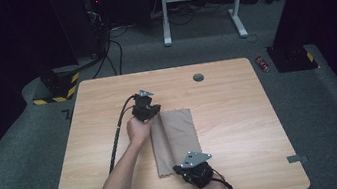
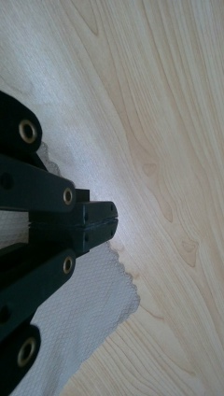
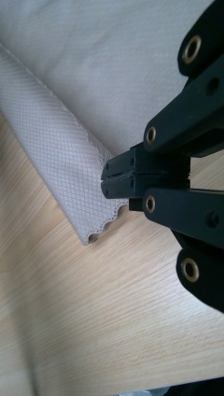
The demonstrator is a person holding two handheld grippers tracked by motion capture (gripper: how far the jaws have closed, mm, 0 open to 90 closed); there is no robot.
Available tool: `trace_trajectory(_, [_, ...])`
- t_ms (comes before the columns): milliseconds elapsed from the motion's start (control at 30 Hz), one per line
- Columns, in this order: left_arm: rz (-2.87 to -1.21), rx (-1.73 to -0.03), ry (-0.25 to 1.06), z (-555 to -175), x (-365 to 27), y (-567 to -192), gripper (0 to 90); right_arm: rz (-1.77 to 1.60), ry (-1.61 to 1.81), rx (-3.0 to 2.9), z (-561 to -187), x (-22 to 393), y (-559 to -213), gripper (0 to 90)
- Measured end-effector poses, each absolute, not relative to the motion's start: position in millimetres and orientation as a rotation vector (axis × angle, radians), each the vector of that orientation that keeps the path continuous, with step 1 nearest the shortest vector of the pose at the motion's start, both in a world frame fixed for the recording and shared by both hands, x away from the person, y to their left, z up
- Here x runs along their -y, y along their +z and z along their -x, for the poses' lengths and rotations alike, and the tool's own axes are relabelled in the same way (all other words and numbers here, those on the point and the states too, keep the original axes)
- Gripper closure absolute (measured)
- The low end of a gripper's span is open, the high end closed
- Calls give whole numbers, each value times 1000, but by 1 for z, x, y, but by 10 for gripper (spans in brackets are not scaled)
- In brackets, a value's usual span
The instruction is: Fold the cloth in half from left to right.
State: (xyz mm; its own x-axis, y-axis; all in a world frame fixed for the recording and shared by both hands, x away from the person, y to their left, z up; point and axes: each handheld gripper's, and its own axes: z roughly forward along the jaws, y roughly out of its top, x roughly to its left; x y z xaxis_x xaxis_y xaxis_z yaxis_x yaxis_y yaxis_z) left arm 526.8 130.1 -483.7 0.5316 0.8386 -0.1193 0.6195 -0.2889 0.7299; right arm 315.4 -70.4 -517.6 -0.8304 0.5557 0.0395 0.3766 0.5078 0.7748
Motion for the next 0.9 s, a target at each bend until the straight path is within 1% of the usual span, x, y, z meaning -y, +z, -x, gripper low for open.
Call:
trace_trajectory(167, [-2017,-1178,358,-528,-123,-485,900,-822,1221,-2525,-315,80,-519,897])
trace_trajectory(900, [-2041,-1114,360,-532,-97,-478,900,-871,1227,-2496,-313,97,-520,897])
